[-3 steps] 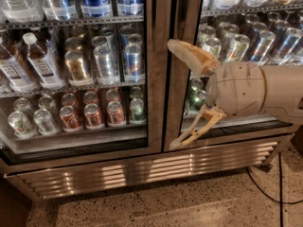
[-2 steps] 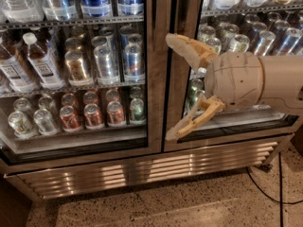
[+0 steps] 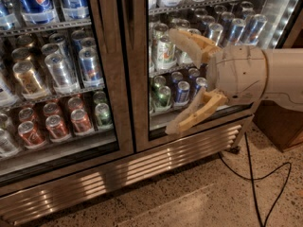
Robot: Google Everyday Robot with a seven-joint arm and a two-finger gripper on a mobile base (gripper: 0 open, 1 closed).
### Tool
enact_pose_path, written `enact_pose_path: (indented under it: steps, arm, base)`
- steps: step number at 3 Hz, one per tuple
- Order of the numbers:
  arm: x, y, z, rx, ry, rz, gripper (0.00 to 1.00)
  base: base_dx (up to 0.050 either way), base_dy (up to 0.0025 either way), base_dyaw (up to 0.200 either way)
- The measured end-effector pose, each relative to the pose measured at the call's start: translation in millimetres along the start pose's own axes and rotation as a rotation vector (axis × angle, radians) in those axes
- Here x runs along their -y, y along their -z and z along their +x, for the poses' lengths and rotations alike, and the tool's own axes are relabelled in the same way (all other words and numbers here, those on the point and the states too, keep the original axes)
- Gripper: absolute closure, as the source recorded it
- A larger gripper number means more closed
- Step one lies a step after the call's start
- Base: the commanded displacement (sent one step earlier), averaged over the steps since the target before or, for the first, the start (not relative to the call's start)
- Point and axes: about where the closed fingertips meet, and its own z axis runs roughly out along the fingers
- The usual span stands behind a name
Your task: Open right fridge door
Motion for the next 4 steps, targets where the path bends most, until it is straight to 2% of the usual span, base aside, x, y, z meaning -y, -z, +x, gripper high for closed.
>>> enact_pose_path:
  steps: [2,3,4]
  arm:
    - [0.0,0.0,0.0,0.0,0.0,0.0,0.0]
    - [0.0,0.0,0.0,0.0,0.0,0.0,0.0]
    - [18.0,-5.2,-3.8,-0.007,-0.016,-0.006,0.0]
  base:
    - [0.047,0.00001,0.0]
    - [0.0,0.0,0.0]
    - [0.0,0.0,0.0]
